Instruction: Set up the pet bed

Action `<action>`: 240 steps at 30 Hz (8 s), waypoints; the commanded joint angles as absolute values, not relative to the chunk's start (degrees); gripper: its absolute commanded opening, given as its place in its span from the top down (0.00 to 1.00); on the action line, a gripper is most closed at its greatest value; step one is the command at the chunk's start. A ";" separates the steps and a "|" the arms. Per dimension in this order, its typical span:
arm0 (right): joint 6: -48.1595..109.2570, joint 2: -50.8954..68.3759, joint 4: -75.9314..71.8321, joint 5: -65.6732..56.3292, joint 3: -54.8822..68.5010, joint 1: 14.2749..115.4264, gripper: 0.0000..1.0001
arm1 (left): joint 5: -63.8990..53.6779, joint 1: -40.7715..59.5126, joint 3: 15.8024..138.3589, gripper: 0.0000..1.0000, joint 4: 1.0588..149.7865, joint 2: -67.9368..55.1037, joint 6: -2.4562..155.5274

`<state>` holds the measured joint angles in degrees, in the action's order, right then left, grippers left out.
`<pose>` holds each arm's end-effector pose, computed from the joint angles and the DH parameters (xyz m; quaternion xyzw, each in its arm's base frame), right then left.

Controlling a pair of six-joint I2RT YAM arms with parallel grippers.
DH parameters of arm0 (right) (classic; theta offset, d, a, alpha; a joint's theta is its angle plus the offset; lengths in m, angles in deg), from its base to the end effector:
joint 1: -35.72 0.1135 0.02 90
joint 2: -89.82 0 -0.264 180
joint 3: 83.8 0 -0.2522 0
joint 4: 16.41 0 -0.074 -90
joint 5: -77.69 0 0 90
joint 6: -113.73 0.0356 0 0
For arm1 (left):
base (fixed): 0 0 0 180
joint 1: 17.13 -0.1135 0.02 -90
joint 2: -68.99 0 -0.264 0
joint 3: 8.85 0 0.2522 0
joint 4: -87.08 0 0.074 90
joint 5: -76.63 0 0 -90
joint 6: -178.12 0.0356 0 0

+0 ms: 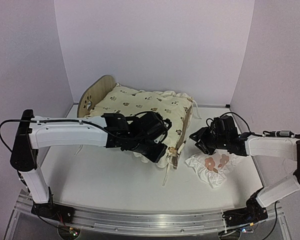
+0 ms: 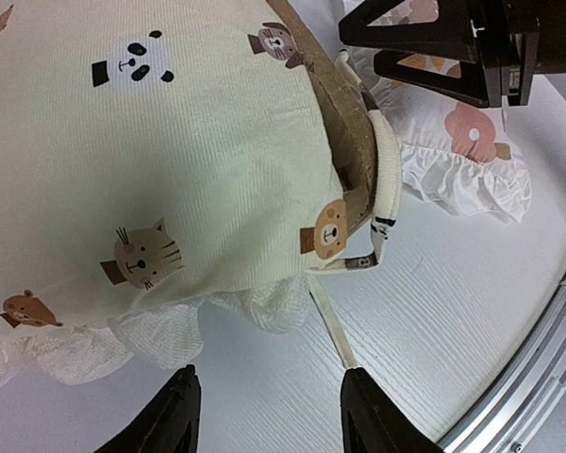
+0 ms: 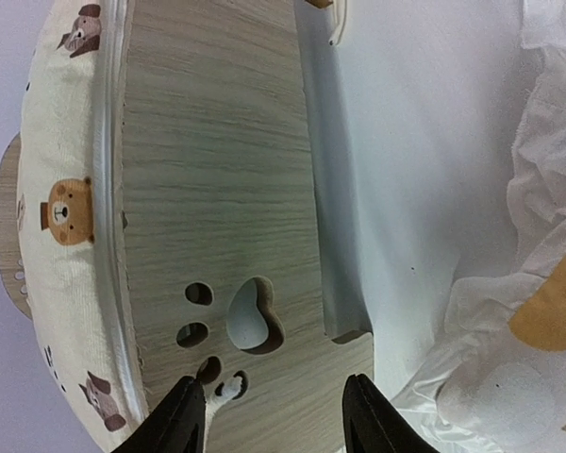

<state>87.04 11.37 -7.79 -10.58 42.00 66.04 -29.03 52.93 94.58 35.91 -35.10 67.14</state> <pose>0.2490 0.1469 0.2091 0.2424 0.8441 0.3577 0.3175 0.1466 -0.3759 0.2815 0.3483 0.8702 -0.1409 0.3188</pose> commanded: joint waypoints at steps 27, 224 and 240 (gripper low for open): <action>99.71 3.34 -24.56 -7.09 41.81 66.07 0.64 | -29.58 52.95 93.23 0.49 38.20 -33.10 67.29; 22.56 9.94 -29.23 -13.91 53.72 96.85 0.80 | -16.78 58.01 85.50 1.00 45.13 -32.70 59.45; 21.66 10.20 -29.33 -15.95 52.74 96.85 1.00 | -16.34 58.00 85.60 1.00 45.18 -32.50 59.29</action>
